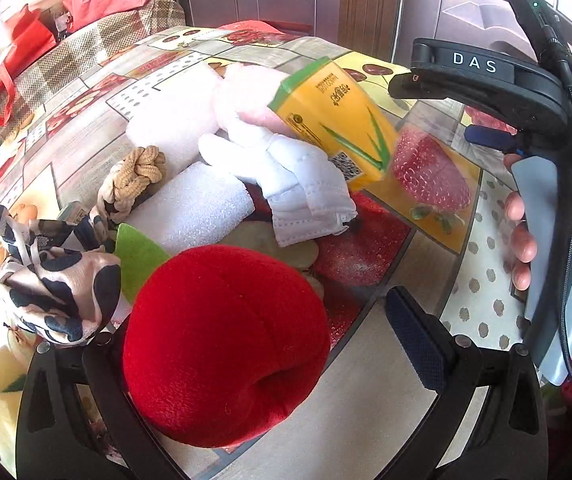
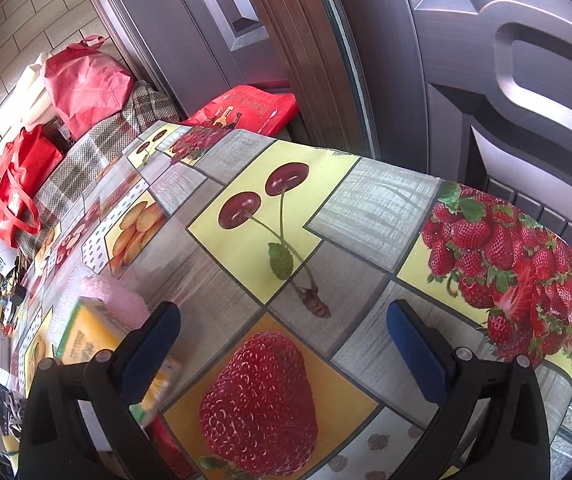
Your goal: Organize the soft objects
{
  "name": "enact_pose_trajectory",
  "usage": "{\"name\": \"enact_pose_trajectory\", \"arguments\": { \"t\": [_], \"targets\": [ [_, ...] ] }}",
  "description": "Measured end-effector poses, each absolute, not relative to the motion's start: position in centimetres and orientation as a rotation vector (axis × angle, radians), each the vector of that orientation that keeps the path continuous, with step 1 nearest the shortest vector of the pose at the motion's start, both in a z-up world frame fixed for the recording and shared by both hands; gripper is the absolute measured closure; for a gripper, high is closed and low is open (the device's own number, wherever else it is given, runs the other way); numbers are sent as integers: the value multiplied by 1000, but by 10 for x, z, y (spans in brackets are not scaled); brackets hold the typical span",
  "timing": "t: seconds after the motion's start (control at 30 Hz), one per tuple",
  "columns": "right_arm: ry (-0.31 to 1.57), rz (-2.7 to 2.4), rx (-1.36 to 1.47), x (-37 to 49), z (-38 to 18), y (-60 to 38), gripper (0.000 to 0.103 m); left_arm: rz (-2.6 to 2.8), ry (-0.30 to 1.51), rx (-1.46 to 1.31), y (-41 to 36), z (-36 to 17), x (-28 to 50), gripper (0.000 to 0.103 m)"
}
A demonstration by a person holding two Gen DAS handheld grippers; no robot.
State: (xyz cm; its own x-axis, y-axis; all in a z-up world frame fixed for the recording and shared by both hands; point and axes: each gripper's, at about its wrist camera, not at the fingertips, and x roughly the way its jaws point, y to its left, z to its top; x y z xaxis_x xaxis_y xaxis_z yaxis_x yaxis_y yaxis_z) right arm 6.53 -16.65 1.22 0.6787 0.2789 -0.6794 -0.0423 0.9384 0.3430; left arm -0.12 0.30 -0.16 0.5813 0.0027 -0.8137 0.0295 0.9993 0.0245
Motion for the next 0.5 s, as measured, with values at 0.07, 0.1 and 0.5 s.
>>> {"name": "enact_pose_trajectory", "arguments": {
  "t": [0.07,0.1,0.5],
  "targets": [
    [808,184,313,65,12,-167,0,-16,950,37,3,-2,-1,1],
    [807,184,313,65,12,-167,0,-16,950,37,3,-2,-1,1],
    [799,198,339,64,13,-170,0,-15,951,37,3,-1,-1,1]
  ]
}}
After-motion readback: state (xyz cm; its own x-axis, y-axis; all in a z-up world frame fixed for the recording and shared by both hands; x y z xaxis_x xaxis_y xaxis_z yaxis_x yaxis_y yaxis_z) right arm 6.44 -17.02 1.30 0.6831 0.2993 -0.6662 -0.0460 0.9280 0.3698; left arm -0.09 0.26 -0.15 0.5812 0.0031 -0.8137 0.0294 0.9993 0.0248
